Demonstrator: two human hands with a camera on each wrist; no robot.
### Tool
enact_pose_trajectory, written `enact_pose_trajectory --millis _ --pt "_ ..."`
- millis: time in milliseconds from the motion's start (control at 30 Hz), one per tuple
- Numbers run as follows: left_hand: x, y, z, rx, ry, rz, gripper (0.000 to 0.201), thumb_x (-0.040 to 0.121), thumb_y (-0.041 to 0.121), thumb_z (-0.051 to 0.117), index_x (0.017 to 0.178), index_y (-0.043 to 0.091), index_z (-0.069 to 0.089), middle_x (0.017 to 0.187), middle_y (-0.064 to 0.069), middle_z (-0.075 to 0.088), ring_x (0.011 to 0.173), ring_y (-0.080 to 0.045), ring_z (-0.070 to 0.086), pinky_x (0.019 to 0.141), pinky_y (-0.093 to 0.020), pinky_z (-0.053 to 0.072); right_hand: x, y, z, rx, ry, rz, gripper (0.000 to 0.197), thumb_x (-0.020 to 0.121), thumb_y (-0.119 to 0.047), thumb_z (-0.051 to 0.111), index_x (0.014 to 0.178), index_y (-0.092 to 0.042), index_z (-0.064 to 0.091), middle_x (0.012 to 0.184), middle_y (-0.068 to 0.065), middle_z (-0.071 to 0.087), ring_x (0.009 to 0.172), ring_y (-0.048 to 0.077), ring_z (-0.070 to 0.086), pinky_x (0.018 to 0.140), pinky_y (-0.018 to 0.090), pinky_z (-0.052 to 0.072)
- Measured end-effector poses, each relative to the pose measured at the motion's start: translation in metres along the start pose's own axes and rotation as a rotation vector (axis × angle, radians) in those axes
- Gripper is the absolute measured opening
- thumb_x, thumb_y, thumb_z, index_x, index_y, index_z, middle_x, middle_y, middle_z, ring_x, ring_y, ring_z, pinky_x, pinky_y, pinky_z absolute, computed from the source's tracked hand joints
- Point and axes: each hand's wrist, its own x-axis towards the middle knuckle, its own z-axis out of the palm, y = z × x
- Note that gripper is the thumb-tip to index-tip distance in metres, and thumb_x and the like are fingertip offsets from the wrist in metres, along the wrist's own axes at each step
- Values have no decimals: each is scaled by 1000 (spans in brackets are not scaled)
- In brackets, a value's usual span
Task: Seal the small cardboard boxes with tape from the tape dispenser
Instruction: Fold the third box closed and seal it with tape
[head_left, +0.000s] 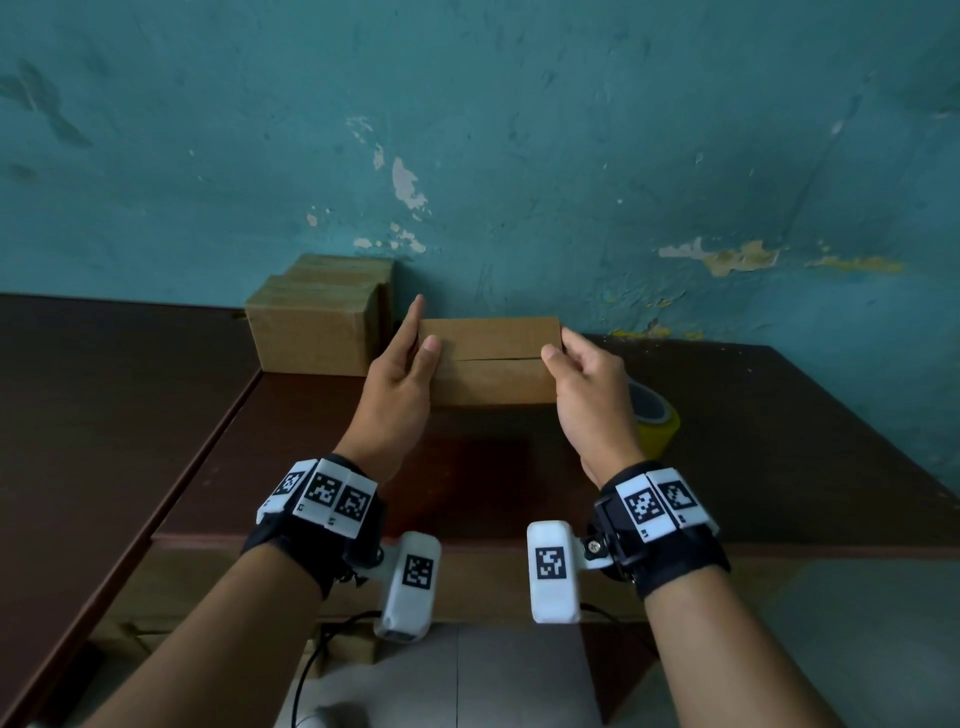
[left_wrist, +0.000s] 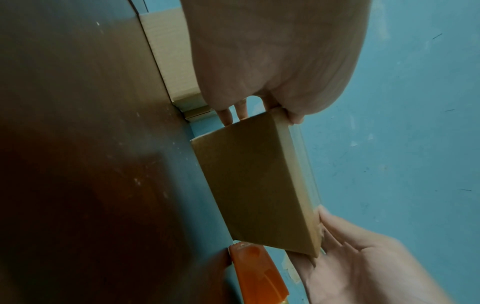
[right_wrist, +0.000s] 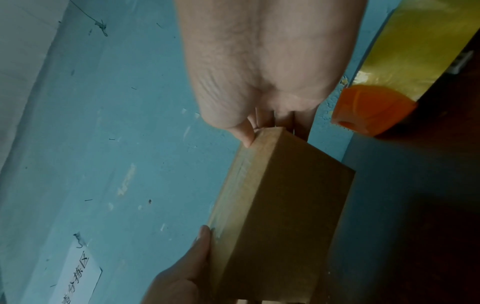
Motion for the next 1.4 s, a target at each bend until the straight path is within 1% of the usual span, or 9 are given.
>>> enact_pose_trajectory --millis 100,267,400,567,733,933,1133,1300,1400 --pt "0 1 0 -30 3 -40 54 111 30 46 162 31 32 163 18 34 148 3 31 111 -6 27 2 -1 1 18 -5 5 40 111 -22 54 150 -14 58 108 -29 69 98 -20 63 98 18 53" --pt "1 6 -4 -123 -20 -113 52 111 22 44 161 35 35 164 20 35 148 0 33 122 -24 27 2 -2 1 11 0 -19 44 111 -25 54 153 -12 54 145 -10 61 130 2 55 112 25 45" --pt "0 10 -4 -111 -47 -140 55 109 12 39 160 32 38 150 20 47 113 18 58 88 -7 49 2 -2 2 29 23 -14 47 110 -27 55 156 -14 50 149 -1 60 135 9 56 111 26 46" --pt "-6 11 2 -125 -87 -163 43 109 9 43 148 25 53 125 2 66 91 6 69 76 -12 53 5 0 1 130 11 73 46 102 -15 63 143 -20 44 121 -6 66 97 -1 65 69 9 51" --pt "-8 10 6 -87 -82 -196 32 109 14 49 138 21 59 117 -3 67 93 -11 68 68 -20 55 3 3 0 8 -4 17 56 98 -10 68 149 -15 43 112 -11 61 73 -18 60 64 6 48" --pt "-3 5 9 -108 -6 -260 28 101 29 62 129 29 64 123 -9 70 112 -27 70 93 -50 59 -2 -5 8 -157 84 -73 63 103 -26 68 159 -17 42 159 2 47 146 16 43 104 16 32" --pt "0 1 7 7 126 -339 43 83 62 61 115 33 64 116 -1 67 109 -28 67 100 -57 55 -4 -1 21 -334 166 -166 59 94 -35 79 146 -22 53 151 8 43 139 22 43 103 22 37" --pt "-1 3 5 85 178 -377 28 100 49 59 114 25 57 110 1 62 104 -23 63 99 -53 55 -8 0 28 -432 118 -234 33 95 -32 77 127 -27 70 137 7 42 131 25 42 106 43 51" --pt "0 1 5 133 175 -366 26 100 51 57 108 27 54 107 1 62 101 -24 64 96 -53 57 -10 0 29 -431 58 -270 31 96 -32 75 127 -27 73 131 2 43 127 21 44 107 36 47"
